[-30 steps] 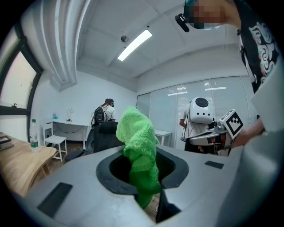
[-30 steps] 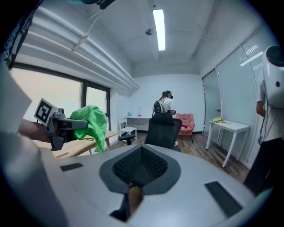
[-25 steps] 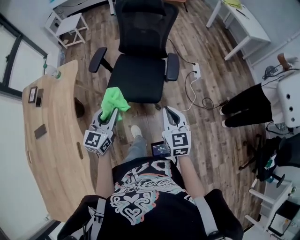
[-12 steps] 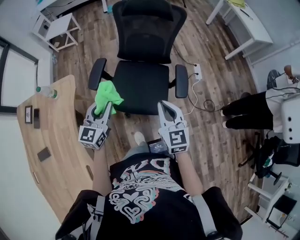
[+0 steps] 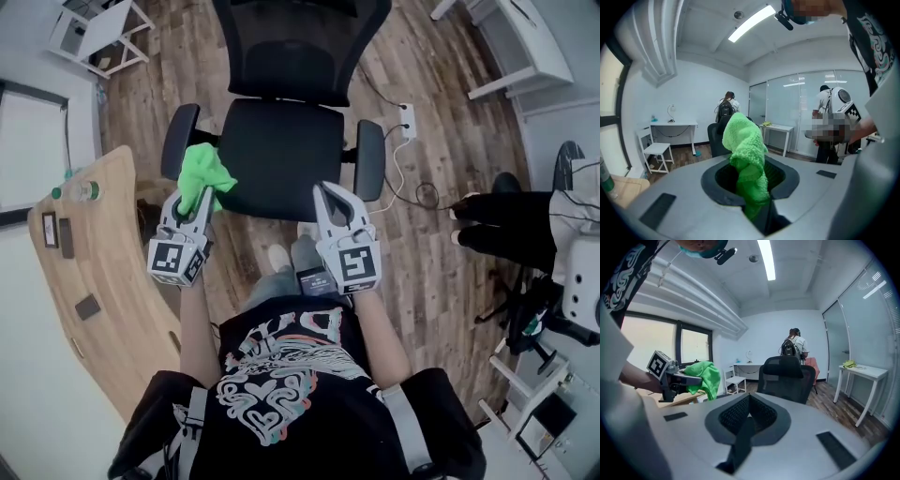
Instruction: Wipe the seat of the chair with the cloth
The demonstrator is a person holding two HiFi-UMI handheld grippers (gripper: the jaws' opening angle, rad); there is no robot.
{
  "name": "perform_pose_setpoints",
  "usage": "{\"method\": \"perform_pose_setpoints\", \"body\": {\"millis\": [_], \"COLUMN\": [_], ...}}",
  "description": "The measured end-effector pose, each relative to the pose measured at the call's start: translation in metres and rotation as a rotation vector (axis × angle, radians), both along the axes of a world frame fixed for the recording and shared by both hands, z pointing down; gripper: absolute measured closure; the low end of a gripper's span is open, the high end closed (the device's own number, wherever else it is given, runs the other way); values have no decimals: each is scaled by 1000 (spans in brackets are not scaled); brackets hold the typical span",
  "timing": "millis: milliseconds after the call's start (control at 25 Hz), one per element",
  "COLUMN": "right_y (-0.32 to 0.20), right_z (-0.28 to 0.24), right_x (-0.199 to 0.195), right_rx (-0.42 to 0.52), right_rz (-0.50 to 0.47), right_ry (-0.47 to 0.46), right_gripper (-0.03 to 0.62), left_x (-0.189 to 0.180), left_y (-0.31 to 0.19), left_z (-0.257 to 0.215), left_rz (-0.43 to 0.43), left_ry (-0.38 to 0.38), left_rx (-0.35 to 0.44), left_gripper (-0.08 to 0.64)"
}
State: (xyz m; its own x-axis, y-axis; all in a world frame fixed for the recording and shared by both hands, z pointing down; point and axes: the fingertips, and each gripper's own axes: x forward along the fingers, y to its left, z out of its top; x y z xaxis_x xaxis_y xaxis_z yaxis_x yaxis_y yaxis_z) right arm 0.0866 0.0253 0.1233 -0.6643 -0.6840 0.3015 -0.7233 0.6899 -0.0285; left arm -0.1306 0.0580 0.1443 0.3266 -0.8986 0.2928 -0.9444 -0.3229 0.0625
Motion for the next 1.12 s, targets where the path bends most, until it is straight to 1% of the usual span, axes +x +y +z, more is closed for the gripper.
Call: {"method": "perform_pose_setpoints", "body": {"millis": [160,360,560,760,920,1120], "right_y": [-31,-55,-62,-70,-64,-67], "right_z": [9,28,49,68,89,116], "right_x": [-4,2,4,2,-8,-15], "right_rx": [-32,-60,-91,-121,-148,-154], "right_rz": [-47,-57,-73,-78,-87,-70], "right_ry": [15,8,17,23,44,41], "right_gripper": [592,592,592,592,592,592], "left_x": [2,10,13,16,8,2], "left_y": [-25,-41,-45,-52,-46,-50], "left_z": [16,37,58,82,115,154], "left_rz": [-26,-51,-71,-64,-67,-60], "left_ry": [10,-1,-1,-9,5,12], "left_rx": [-23,-60,-103,-151,-188,-206], "left_gripper": [471,471,472,471,471,471]}}
